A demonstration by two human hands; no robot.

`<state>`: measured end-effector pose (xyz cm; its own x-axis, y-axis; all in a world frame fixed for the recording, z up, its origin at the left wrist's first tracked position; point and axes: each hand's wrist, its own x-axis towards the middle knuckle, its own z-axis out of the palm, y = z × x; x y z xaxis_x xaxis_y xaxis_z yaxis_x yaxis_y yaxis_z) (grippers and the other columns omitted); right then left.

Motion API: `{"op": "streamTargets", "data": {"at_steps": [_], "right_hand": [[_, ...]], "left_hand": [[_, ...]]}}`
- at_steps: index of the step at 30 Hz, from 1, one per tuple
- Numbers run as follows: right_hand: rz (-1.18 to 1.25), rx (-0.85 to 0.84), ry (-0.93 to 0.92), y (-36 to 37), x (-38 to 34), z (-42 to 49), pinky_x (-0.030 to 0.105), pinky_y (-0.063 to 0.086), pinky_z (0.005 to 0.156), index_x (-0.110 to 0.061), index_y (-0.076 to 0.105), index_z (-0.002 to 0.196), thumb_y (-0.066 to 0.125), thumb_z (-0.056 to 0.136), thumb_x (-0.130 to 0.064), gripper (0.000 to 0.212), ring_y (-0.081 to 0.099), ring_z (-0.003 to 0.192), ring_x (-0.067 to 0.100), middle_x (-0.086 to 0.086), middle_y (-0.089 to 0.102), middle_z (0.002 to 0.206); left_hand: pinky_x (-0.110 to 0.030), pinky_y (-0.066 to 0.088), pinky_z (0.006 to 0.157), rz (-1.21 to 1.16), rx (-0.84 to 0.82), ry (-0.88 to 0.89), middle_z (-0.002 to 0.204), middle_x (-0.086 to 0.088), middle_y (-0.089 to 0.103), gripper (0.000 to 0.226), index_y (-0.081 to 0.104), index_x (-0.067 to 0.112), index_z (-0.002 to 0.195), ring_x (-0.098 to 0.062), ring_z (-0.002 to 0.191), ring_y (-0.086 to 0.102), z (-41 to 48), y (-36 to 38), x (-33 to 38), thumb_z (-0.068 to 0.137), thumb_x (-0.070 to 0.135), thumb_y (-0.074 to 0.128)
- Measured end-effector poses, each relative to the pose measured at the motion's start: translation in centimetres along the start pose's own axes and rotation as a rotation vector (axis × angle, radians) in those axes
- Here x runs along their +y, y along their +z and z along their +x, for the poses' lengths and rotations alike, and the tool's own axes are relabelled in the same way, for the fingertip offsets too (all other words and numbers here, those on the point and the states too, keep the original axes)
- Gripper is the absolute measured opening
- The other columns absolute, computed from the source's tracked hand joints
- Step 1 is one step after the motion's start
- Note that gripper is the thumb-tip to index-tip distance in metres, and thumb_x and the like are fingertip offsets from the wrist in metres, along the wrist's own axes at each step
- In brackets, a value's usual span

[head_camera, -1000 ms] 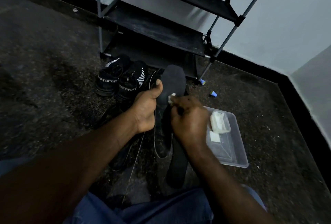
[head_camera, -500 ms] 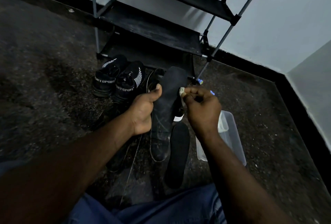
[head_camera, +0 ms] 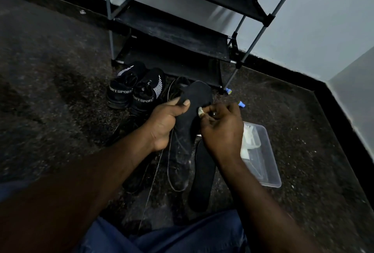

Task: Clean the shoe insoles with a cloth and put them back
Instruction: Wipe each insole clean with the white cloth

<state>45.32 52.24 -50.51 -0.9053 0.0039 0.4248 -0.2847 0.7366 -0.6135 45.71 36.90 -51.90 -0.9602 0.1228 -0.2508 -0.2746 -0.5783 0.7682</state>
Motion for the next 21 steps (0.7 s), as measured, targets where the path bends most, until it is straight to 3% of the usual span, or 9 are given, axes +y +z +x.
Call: {"op": "streamTargets", "data": {"at_steps": [4, 8, 12, 14, 18, 21], "right_hand": [[-0.064, -0.027, -0.088, 0.0, -0.1, 0.0, 0.032, 0.052, 0.074, -0.020, 0.075, 0.090, 0.071, 0.079, -0.015, 0.013, 0.064, 0.080, 0.016, -0.002, 0.066, 0.092], [-0.039, 0.065, 0.072, -0.6, 0.6, 1.9, 0.038, 0.057, 0.075, -0.025, 0.076, 0.091, 0.059, 0.080, -0.032, 0.021, 0.069, 0.079, 0.014, -0.005, 0.073, 0.087], [-0.019, -0.029, -0.072, -0.6, -0.5, 0.8, 0.036, 0.055, 0.078, -0.020, 0.077, 0.094, 0.062, 0.081, -0.023, 0.020, 0.069, 0.083, 0.018, -0.002, 0.075, 0.090], [-0.051, -0.042, -0.142, -0.6, -0.5, 0.4, 0.033, 0.052, 0.078, -0.019, 0.077, 0.093, 0.066, 0.082, -0.018, 0.016, 0.068, 0.084, 0.019, -0.002, 0.075, 0.089], [0.014, 0.092, 0.063, -0.7, 0.3, 1.7, 0.040, 0.057, 0.075, -0.022, 0.076, 0.091, 0.063, 0.082, -0.028, 0.017, 0.070, 0.079, 0.015, -0.005, 0.075, 0.086], [0.004, -0.006, -0.054, -0.2, -0.9, 0.6, 0.038, 0.056, 0.075, -0.020, 0.076, 0.092, 0.066, 0.081, -0.024, 0.016, 0.069, 0.080, 0.017, -0.003, 0.074, 0.088]], "left_hand": [[-0.031, 0.059, 0.080, -0.001, -0.031, -0.023, 0.122, -0.010, 0.075, 0.031, 0.065, 0.013, 0.133, -0.021, 0.102, 0.073, -0.2, -0.1, 0.1, 0.105, 0.015, 0.052], [-0.029, 0.058, 0.074, 0.028, -0.051, -0.035, 0.112, -0.009, 0.076, 0.028, 0.068, 0.012, 0.128, -0.018, 0.090, 0.074, -0.3, -0.1, 0.1, 0.103, 0.014, 0.054], [-0.033, 0.056, 0.086, 0.037, -0.060, -0.026, 0.116, -0.010, 0.075, 0.031, 0.066, 0.012, 0.132, -0.020, 0.096, 0.072, -0.2, -0.2, 0.1, 0.104, 0.012, 0.052], [-0.033, 0.056, 0.084, 0.042, -0.070, -0.035, 0.115, -0.009, 0.075, 0.031, 0.066, 0.012, 0.132, -0.019, 0.096, 0.072, -0.3, -0.2, 0.2, 0.104, 0.012, 0.052], [-0.030, 0.058, 0.075, 0.016, -0.086, -0.063, 0.108, -0.007, 0.076, 0.030, 0.066, 0.012, 0.131, -0.017, 0.088, 0.073, -0.5, 0.2, 0.0, 0.104, 0.013, 0.053], [-0.035, 0.056, 0.083, 0.017, -0.067, -0.054, 0.111, -0.009, 0.075, 0.029, 0.068, 0.012, 0.128, -0.020, 0.091, 0.073, -0.4, 0.0, 0.0, 0.103, 0.013, 0.054]]}}
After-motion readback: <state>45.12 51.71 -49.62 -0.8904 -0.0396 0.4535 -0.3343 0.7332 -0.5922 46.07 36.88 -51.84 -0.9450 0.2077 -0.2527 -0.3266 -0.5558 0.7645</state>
